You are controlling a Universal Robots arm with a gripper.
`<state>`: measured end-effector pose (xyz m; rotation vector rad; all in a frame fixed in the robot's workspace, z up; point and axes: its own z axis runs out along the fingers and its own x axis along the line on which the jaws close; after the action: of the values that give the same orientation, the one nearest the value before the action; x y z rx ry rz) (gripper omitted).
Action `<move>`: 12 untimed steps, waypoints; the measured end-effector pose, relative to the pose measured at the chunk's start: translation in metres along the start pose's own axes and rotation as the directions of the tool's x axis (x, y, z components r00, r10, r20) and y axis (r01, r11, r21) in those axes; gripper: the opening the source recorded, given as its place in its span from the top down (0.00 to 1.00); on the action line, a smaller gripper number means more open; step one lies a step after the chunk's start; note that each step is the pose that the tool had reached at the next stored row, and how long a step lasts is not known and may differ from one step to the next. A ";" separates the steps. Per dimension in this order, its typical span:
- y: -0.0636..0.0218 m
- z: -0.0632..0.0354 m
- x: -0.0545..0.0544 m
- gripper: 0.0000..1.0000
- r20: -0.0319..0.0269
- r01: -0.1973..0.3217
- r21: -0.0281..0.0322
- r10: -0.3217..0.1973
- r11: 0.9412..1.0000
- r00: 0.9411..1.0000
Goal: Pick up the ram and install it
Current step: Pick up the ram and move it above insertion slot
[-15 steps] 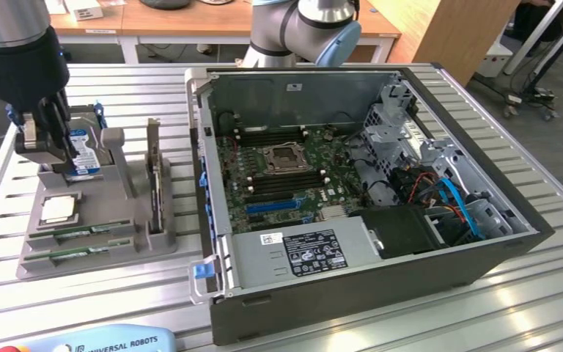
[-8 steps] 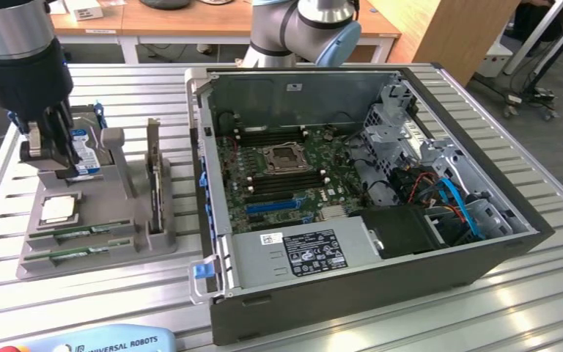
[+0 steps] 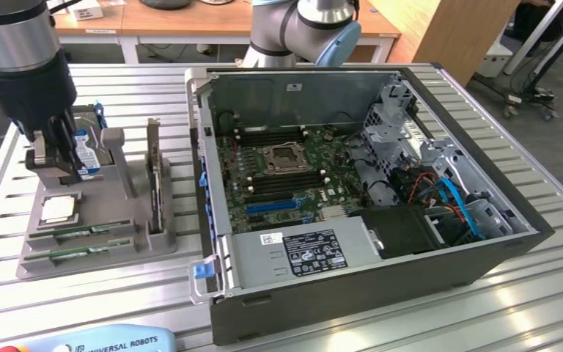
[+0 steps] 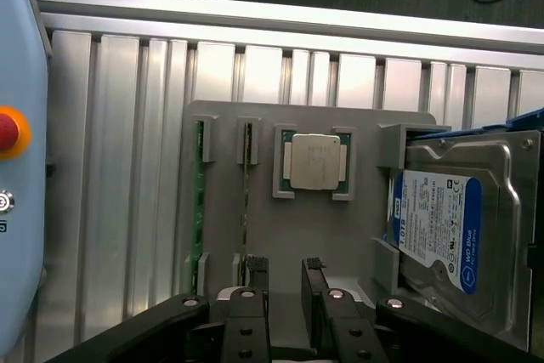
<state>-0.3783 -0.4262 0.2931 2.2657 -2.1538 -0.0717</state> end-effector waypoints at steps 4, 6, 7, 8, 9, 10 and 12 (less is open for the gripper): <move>-0.0002 0.0045 0.000 0.70 0.000 0.000 0.000 0.000 1.000 1.000; -0.0001 0.0044 0.000 0.70 0.000 0.000 0.000 0.000 1.000 1.000; -0.0002 0.0045 0.000 0.70 0.000 0.000 0.000 0.000 1.000 1.000; -0.0002 0.0045 0.000 0.70 0.000 0.000 0.000 0.000 1.000 1.000; -0.0002 0.0045 0.000 0.70 0.000 0.000 0.000 0.000 1.000 1.000; -0.0002 0.0045 0.000 0.70 0.000 0.000 0.000 0.000 1.000 1.000; -0.0002 0.0045 0.000 0.70 0.000 0.000 0.000 0.000 1.000 1.000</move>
<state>-0.3783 -0.4262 0.2886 2.2656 -2.1538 -0.0717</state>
